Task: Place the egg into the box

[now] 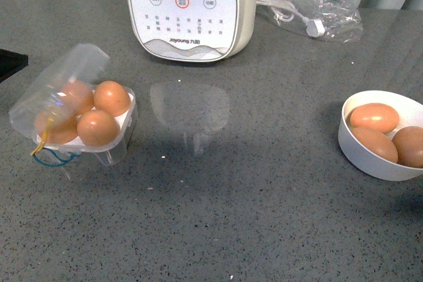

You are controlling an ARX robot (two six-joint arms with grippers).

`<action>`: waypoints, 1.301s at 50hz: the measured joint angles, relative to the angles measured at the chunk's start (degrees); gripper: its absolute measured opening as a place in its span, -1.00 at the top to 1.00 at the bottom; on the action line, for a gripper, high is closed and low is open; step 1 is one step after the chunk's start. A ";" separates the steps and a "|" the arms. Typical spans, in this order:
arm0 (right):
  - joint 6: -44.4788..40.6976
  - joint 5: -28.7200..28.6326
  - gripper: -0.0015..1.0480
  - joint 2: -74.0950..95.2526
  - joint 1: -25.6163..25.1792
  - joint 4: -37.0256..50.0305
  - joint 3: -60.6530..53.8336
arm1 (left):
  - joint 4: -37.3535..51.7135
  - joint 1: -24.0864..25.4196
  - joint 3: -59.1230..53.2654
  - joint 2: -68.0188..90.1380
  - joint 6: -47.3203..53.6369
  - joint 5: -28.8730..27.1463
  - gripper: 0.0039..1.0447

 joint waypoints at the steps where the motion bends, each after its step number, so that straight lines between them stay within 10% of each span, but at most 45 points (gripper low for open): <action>1: 0.00 0.00 -0.86 0.00 0.00 0.00 0.00 | 0.00 -0.15 0.00 -0.17 -0.35 -0.02 -0.87; 25: 0.00 -0.02 -0.86 0.00 0.00 0.00 0.00 | -3.87 5.11 4.15 -8.04 -25.68 10.62 -0.87; 43: 0.00 -0.02 -0.86 0.00 0.00 0.00 0.00 | -2.82 6.29 4.66 -13.68 -36.02 6.78 -0.87; 48: 0.00 -0.02 -0.86 0.00 0.00 0.00 0.00 | 13.57 3.89 -2.08 -14.80 -26.34 -6.23 -0.51; 65: 0.00 -0.02 -0.86 0.00 0.00 0.00 0.00 | 20.17 -1.99 -19.28 -27.96 -17.73 -12.85 0.76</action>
